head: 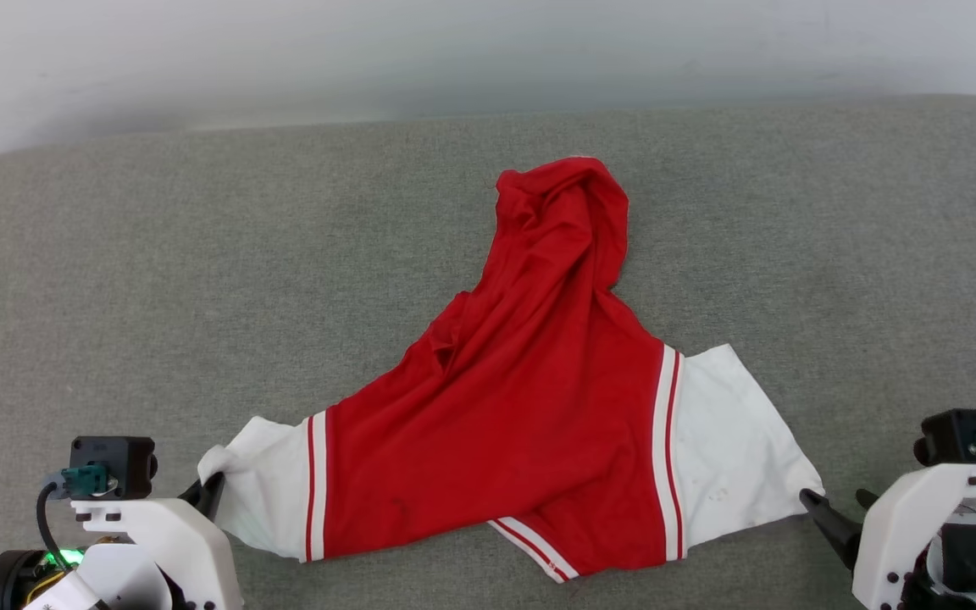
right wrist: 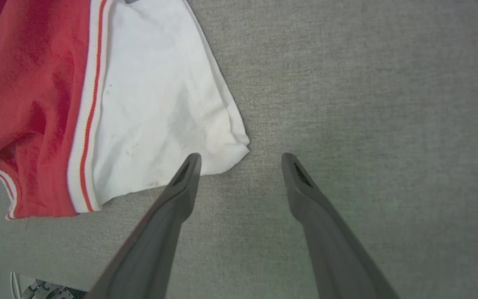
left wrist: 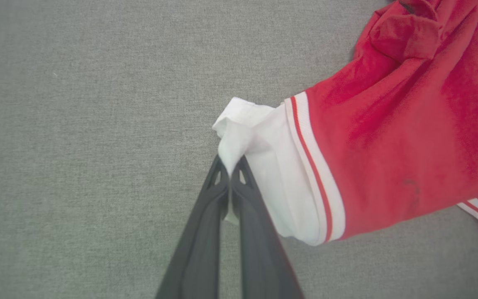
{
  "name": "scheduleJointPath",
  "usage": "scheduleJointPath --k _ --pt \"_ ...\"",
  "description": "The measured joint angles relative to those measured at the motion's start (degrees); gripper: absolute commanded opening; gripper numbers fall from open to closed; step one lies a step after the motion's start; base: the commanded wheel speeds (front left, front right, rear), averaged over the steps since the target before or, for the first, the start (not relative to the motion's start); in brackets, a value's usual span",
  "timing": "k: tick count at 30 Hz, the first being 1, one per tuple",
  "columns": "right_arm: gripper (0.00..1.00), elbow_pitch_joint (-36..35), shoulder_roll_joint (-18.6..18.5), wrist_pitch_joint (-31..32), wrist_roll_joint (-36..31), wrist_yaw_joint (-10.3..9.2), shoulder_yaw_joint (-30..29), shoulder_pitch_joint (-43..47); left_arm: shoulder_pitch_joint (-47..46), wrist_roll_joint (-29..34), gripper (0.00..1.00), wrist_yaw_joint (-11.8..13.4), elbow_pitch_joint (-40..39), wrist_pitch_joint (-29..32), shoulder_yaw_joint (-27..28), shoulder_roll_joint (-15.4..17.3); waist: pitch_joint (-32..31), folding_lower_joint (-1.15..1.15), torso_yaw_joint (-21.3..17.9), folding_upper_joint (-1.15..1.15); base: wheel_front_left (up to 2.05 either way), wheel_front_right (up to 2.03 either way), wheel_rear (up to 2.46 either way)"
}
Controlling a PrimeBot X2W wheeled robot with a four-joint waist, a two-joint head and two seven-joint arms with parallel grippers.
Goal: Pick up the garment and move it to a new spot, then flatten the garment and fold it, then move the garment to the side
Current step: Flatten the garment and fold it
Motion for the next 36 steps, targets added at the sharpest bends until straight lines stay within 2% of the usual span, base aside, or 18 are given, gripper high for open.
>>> scheduleJointPath --k 10,11,12,13,20,25,32,36 --pt "1.00 6.58 -1.18 8.99 1.24 0.00 5.77 -5.28 -1.85 0.85 0.00 0.00 -1.42 -1.37 -0.96 -1.26 2.20 0.00 2.38 0.00 0.00 0.00 0.00" --pt "0.52 6.91 -1.44 9.60 1.30 0.00 5.99 -5.45 -1.93 0.82 0.00 -0.02 -1.32 -1.51 -1.00 -1.46 2.25 0.00 2.57 0.00 0.00 0.00 0.00" --pt "0.10 7.22 -1.48 10.00 1.63 0.00 5.95 -5.65 -1.94 0.78 0.00 -0.02 -1.10 -1.70 -1.01 -1.54 2.28 0.00 2.74 0.00 0.00 0.00 0.00" --pt "0.00 7.40 -1.57 10.20 1.91 -0.01 5.97 -5.78 -1.95 0.60 0.00 -0.03 -0.88 -1.91 -1.00 -1.56 2.27 0.00 2.84 0.00 0.00 0.00 0.00" --pt "0.00 6.51 -2.27 7.79 1.98 0.00 6.69 -6.39 -1.94 0.80 0.00 -0.08 -0.42 -3.97 -0.09 -1.38 0.70 0.00 2.48 0.00 0.00 0.00 0.00" --pt "0.00 2.75 -4.57 3.22 1.29 0.00 7.13 -9.00 -3.97 2.08 0.00 -0.11 -1.49 -6.86 1.05 -1.01 -1.56 0.00 1.89 0.00 0.00 0.00 0.00" --pt "0.00 1.20 -6.12 -2.30 -0.31 0.00 5.75 -15.11 -13.32 2.55 0.00 -0.65 -0.23 -11.32 3.78 -2.14 -4.78 0.00 1.26 0.00 0.00 0.00 0.00" --pt "0.00 2.09 -6.31 -4.89 -2.01 0.00 4.88 -20.75 -21.60 2.55 0.00 -3.04 3.26 -13.27 3.39 -3.57 -4.94 -0.01 1.06 0.00 0.00 0.00 0.00"
